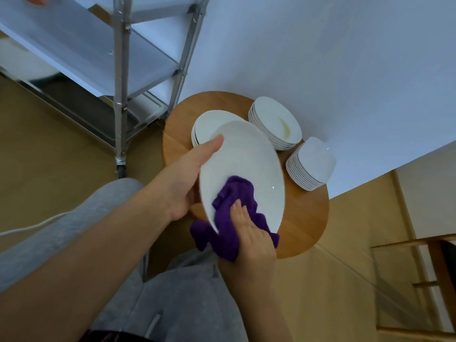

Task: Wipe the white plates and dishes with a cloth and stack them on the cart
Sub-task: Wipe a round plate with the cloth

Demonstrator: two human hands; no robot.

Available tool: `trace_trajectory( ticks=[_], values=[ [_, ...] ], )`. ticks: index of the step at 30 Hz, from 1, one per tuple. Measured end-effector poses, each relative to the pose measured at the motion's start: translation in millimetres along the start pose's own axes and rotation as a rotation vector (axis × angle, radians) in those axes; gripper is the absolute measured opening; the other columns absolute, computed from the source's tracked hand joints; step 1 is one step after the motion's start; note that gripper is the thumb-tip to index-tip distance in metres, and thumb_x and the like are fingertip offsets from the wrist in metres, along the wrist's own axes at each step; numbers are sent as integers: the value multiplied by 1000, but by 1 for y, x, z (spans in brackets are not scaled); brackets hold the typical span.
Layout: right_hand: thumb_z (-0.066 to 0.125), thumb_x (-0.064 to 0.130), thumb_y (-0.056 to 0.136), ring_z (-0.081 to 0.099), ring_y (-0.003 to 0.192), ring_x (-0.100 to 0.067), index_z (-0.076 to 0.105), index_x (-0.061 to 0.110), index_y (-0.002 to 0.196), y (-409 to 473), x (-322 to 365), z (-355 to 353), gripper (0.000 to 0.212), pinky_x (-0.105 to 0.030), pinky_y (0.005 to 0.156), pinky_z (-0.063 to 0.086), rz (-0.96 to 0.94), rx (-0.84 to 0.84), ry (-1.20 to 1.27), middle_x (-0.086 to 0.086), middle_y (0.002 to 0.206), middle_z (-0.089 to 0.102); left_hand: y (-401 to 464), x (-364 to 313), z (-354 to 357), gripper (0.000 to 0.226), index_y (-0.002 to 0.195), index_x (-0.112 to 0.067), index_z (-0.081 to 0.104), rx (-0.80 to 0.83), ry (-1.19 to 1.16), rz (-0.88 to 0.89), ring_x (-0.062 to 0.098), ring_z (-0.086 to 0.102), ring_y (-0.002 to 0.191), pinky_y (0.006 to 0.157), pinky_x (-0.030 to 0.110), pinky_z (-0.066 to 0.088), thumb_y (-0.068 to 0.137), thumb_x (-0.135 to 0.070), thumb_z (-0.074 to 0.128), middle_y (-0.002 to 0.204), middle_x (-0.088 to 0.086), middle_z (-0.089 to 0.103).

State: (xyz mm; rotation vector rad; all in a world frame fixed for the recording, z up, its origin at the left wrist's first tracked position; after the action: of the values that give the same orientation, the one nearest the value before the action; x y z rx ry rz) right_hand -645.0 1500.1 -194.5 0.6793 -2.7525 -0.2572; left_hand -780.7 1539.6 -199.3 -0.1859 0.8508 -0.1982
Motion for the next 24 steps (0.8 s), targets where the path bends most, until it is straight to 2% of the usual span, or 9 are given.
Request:
trace_trajectory(
  ticks=[2, 4, 7, 8, 10, 13, 15, 19, 24],
  values=[
    [76, 29, 75, 64, 102, -7, 59, 19, 116, 0, -13, -2, 47, -1, 75, 38, 296, 94, 424, 17, 101, 68, 2, -10, 4, 62, 107, -34, 62, -22, 148, -3, 20, 70, 91, 76, 40, 57, 56, -70, 64, 97, 1, 73],
    [77, 24, 61, 67, 83, -3, 60, 27, 102, 2, -26, -17, 44, -9, 64, 49, 432, -94, 938, 19, 86, 71, 10, -19, 4, 66, 104, -41, 59, -111, 341, 31, 9, 66, 87, 70, 32, 53, 54, -83, 57, 101, -9, 66],
    [70, 9, 60, 70, 78, -17, 64, 23, 98, 8, -40, -29, 41, -26, 59, 55, 429, -199, 1387, 0, 86, 72, 28, -21, -16, 79, 133, -34, 41, -371, 615, 159, 9, 51, 106, 83, 31, 44, 68, -77, 50, 131, -6, 47],
    [67, 6, 61, 70, 76, -19, 67, 21, 93, 10, -43, -29, 35, -28, 58, 55, 432, -196, 1496, -3, 83, 72, 29, -15, -23, 84, 136, -29, 39, -373, 544, 112, 16, 51, 114, 90, 36, 45, 68, -75, 51, 137, -1, 47],
    [67, 6, 61, 69, 72, -19, 68, 16, 86, 11, -52, -24, 27, -30, 58, 56, 478, -180, 1683, -6, 79, 71, 29, 5, -31, 82, 133, -25, 47, -192, 143, -76, 27, 61, 110, 87, 43, 52, 65, -69, 57, 126, 8, 60],
    [77, 13, 56, 68, 73, -18, 66, 13, 87, 8, -62, -18, 32, -29, 59, 56, 525, -158, 1750, -6, 79, 70, 24, 21, -37, 62, 129, -22, 55, 40, -244, -209, 32, 62, 109, 74, 44, 56, 75, -51, 62, 124, 12, 62],
    [68, 14, 67, 69, 72, -16, 69, 18, 85, 4, -72, -15, 18, -29, 58, 56, 586, -207, 1692, -4, 79, 71, 24, 26, -36, 57, 128, -19, 56, 52, -283, -216, 32, 64, 103, 68, 43, 57, 76, -42, 64, 122, 13, 63],
    [55, 24, 73, 69, 74, -9, 57, 23, 103, -2, -87, -15, 29, -26, 56, 55, 667, -342, 1572, 6, 82, 72, 20, 19, -15, 43, 109, -16, 67, -25, -314, -149, 30, 70, 86, 61, 43, 58, 71, -35, 69, 103, 13, 72],
    [67, 36, 68, 65, 99, -21, 46, 22, 132, -5, -51, 12, 68, -42, 87, 53, 804, -434, 1750, -3, 115, 67, 13, 38, 23, 44, 104, -16, 57, -66, -596, -159, 30, 71, 69, 51, 45, 57, 68, -38, 69, 81, 12, 74]
  ],
)
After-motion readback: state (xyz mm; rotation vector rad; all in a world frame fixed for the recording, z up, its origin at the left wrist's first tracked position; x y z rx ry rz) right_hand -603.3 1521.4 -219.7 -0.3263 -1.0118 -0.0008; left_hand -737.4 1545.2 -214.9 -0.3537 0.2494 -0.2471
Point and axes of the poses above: each hand's wrist, its own y-axis towards the middle knuckle, its own z-axis out of the palm, x = y × z, the point moved 5 cm from there along y, towards the middle knuckle
